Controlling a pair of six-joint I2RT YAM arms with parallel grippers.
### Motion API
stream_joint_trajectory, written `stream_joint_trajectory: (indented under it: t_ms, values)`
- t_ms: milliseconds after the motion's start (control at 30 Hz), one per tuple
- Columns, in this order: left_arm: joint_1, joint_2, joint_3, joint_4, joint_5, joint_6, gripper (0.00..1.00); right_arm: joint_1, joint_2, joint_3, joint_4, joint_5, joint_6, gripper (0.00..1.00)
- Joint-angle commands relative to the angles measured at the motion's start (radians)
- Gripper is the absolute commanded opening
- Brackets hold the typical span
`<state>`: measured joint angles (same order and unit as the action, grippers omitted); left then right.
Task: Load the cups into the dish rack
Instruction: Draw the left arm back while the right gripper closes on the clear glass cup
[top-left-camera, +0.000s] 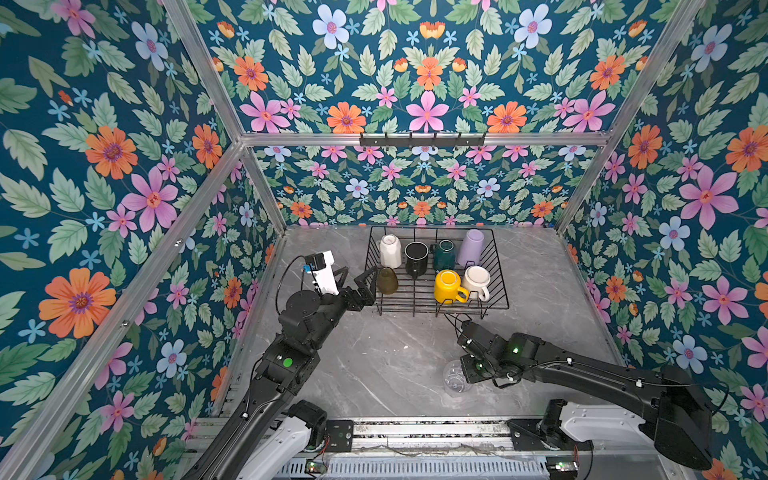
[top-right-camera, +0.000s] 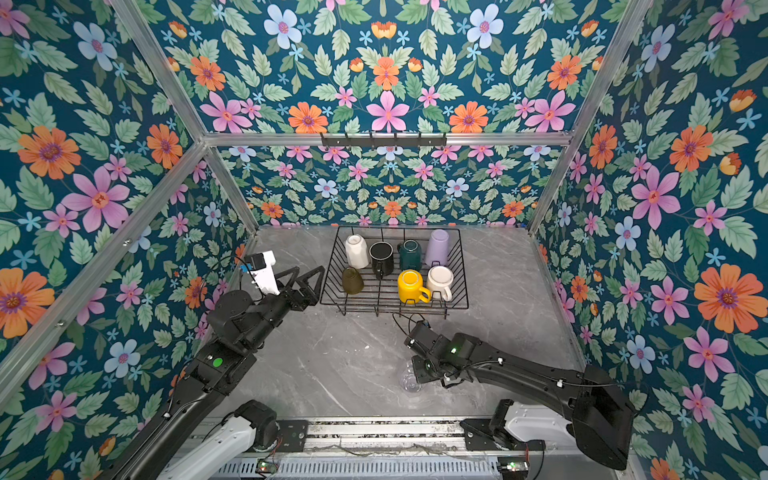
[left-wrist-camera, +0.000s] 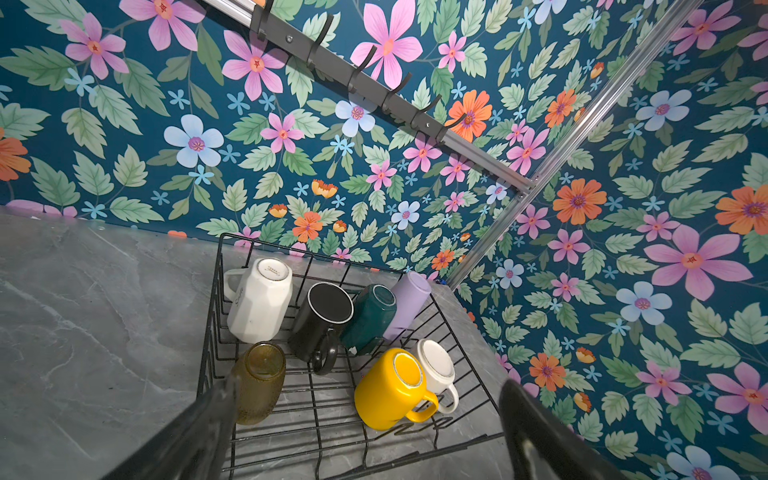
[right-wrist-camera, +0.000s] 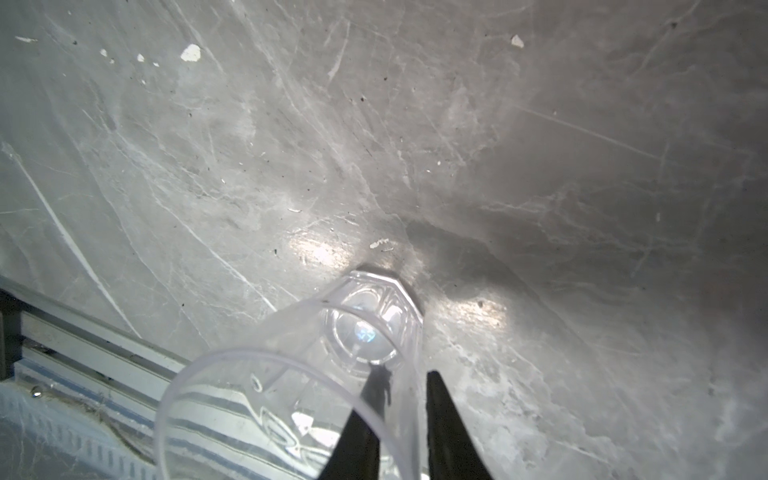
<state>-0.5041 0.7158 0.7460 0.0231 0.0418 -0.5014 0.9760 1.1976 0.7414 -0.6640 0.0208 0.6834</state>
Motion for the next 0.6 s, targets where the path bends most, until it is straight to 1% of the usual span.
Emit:
stream_joint_trajectory:
  t_ms: [0, 33, 200, 333, 567]
  values:
    - [0.001, -0.001, 0.0, 0.004, -0.011, -0.005, 1.0, 0.001, 0.009, 0.011, 0.01, 0.019, -0.011, 0.17]
    - [0.001, -0.001, -0.001, 0.005, -0.011, -0.005, 1.0, 0.002, 0.011, 0.013, 0.009, 0.019, -0.014, 0.14]
    - [0.001, 0.001, -0.006, 0.008, -0.011, -0.011, 1.0, 0.001, 0.011, 0.022, 0.006, 0.025, -0.024, 0.09]
    - [0.001, -0.004, -0.016, 0.019, -0.009, -0.013, 1.0, 0.001, 0.008, 0.03, 0.005, 0.022, -0.032, 0.0]
    - [0.001, -0.006, -0.022, 0.036, 0.017, -0.016, 1.0, 0.001, -0.016, 0.05, 0.013, -0.003, -0.027, 0.0]
